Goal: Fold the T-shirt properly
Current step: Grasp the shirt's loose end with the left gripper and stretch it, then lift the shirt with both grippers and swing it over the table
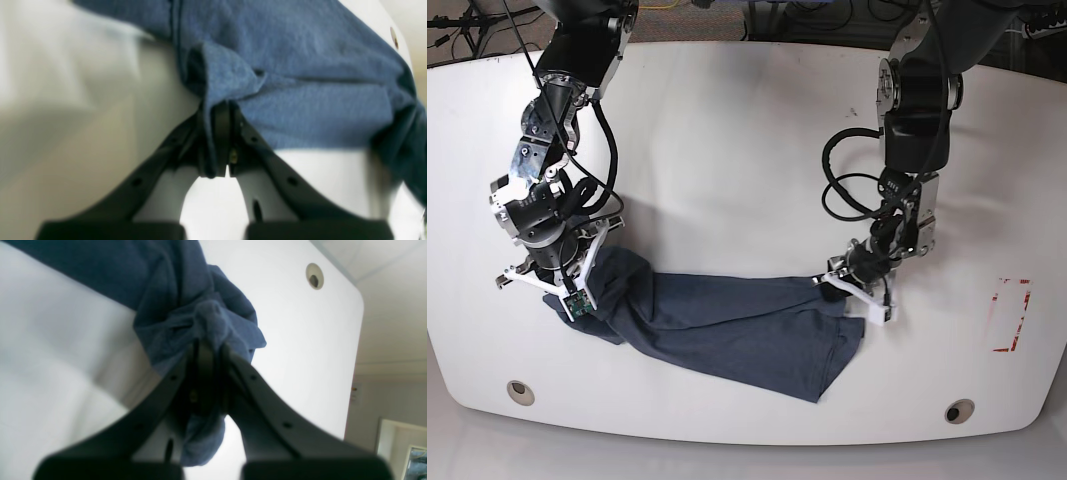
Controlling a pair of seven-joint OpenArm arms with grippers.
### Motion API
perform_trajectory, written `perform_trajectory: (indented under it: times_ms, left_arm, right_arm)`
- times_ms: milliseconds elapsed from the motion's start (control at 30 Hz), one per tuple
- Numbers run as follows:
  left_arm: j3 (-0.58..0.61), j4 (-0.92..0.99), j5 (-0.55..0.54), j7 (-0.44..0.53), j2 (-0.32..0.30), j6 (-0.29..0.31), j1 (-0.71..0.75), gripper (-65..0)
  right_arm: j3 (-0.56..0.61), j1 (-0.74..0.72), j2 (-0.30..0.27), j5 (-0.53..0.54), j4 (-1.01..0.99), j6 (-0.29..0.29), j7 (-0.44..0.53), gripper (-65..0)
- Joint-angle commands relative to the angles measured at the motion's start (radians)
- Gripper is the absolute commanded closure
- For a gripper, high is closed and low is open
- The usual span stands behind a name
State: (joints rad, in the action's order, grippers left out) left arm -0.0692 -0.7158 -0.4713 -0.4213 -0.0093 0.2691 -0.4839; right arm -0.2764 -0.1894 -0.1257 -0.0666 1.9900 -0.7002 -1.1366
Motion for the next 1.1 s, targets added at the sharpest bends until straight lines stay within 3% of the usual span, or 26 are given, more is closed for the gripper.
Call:
perform_trajectory:
  times_ms: [0,167,600,900,1067]
  left_arm:
    - [-0.037,-0.189,-0.022,-0.038,-0.041,-0.012,0.004,0.0]
    - [-0.08,-0.425,-0.028,-0.149,-0.047,-0.011,0.087,0.0]
    - [-0.26,-0.948,-0.028,-0.406,-0.157,-0.004,0.25,0.0]
    - [-0.366,-1.134,-0.028,-0.5,-0.172,-0.004,0.192,0.0]
    - [-0.372,-1.137,-0.028,-0.555,-0.229,-0.009,0.073,0.0]
  right_arm:
    - [-0.004,-0.02,-0.009,0.004,0.028,0.002,0.016,0.0]
    - [-0.004,-0.017,-0.009,0.004,0.035,0.002,0.011,0.0]
    - [-0.004,-0.025,-0.009,0.003,0.022,0.002,0.014,0.0]
    - [-0.001,-0.127,-0.016,-0.006,-0.068,0.002,0.019,0.0]
    - [0.006,-0.241,-0.055,-0.006,-0.136,0.002,0.016,0.0]
